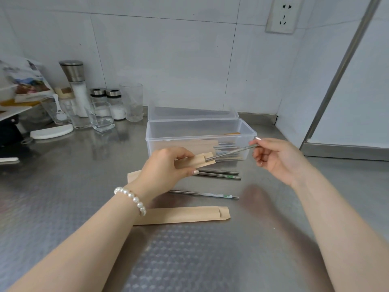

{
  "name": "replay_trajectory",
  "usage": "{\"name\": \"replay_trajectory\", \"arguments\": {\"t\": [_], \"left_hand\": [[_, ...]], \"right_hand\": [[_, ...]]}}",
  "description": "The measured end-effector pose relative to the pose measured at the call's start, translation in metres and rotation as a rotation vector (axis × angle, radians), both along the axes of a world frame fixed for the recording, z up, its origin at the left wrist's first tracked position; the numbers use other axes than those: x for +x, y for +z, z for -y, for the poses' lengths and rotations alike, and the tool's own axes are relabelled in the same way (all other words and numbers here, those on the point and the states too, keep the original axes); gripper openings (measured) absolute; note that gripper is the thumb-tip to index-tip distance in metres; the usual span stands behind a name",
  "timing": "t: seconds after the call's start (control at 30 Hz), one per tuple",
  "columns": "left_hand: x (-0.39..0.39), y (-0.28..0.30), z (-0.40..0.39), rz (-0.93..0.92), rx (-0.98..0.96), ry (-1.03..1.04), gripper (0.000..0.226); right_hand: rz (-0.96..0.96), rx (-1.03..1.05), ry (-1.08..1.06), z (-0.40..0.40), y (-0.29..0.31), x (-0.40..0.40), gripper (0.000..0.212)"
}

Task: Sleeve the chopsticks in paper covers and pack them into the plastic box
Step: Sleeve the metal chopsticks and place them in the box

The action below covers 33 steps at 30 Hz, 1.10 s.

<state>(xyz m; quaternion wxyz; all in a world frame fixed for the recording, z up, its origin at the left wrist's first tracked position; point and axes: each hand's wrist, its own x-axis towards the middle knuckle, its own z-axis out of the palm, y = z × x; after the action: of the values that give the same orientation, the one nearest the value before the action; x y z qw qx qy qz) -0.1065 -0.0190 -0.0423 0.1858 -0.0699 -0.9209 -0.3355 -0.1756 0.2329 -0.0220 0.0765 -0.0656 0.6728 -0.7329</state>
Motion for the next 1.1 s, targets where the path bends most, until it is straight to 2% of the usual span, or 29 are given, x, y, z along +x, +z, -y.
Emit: {"name": "replay_trajectory", "arguments": {"t": [0.17,0.3,0.37,0.4,0.83,1.0,1.07,1.1], "left_hand": [[0.0,0.0,-0.001,-0.01,0.008,-0.009,0.033],[0.0,0.0,-0.002,-0.013,0.013,-0.04,0.033],[0.0,-0.001,-0.003,-0.016,0.012,-0.058,0.032],[0.0,-0.001,-0.003,-0.017,0.008,-0.065,0.032],[-0.002,-0.003,-0.003,-0.032,-0.032,-0.075,0.031],[-0.002,-0.002,-0.002,-0.014,-0.027,-0.065,0.032],[-0.001,0.0,0.0,-0.013,-0.022,-0.03,0.033],[-0.001,0.001,0.001,-0.014,-0.015,-0.005,0.033]], "right_hand": [[-0.014,0.074,0.221,0.005,-0.003,0.007,0.016],[-0.017,0.1,0.341,0.009,-0.008,0.007,0.034],[-0.024,0.115,0.384,0.011,-0.009,0.007,0.024],[-0.025,0.12,0.39,0.013,-0.008,0.008,0.016],[-0.013,0.166,0.331,0.022,-0.009,0.014,0.019],[-0.017,0.202,0.289,0.019,-0.005,0.015,0.037],[-0.077,0.335,0.242,0.013,0.001,0.015,0.036],[-0.133,0.474,0.232,0.01,0.004,0.016,0.025]]}}
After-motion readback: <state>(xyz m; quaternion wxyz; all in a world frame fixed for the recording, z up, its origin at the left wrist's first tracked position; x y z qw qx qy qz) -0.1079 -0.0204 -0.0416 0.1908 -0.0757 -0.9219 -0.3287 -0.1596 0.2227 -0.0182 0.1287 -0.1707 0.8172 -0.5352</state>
